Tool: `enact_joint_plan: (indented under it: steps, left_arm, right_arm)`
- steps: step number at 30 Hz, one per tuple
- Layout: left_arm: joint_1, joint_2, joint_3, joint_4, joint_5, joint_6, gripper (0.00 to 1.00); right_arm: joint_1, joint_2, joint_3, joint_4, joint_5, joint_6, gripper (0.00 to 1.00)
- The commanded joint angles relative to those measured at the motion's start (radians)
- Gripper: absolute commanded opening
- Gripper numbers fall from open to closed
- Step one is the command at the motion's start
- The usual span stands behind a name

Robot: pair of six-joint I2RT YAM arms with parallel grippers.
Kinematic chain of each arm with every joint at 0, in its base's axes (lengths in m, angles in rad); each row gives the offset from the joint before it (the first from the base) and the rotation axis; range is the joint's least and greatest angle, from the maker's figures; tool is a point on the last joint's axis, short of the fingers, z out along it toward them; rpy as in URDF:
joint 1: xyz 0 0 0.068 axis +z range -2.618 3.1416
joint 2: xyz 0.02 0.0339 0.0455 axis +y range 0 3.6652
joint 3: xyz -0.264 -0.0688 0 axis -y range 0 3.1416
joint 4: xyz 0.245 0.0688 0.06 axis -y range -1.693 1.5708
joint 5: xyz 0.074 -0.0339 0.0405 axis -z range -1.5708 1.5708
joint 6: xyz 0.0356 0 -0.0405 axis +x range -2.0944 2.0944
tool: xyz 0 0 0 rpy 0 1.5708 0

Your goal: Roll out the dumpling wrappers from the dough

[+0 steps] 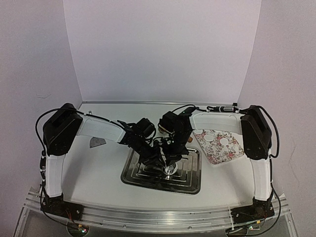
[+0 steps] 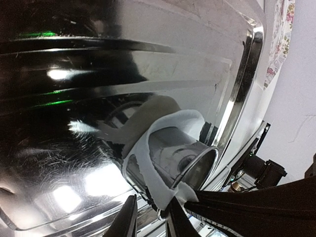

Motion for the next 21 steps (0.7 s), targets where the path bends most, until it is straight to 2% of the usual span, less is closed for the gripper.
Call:
enact_joint_plan:
  steps: [1,8,21]
  left_arm:
    - [-0.014,0.027,0.111,-0.130,-0.069,0.062,0.18]
    - [-0.029,0.065,0.209,-0.251,-0.123,0.119,0.16]
    - [-0.039,0.098,0.273,-0.333,-0.151,0.183,0.16]
  right_arm:
    - [-0.007,-0.031,0.016,-0.016,0.068,0.023,0.00]
    - [-0.016,-0.068,-0.006,-0.015,0.110,0.049,0.00]
    - [-0.038,-0.102,-0.047,-0.015,0.161,0.113,0.00]
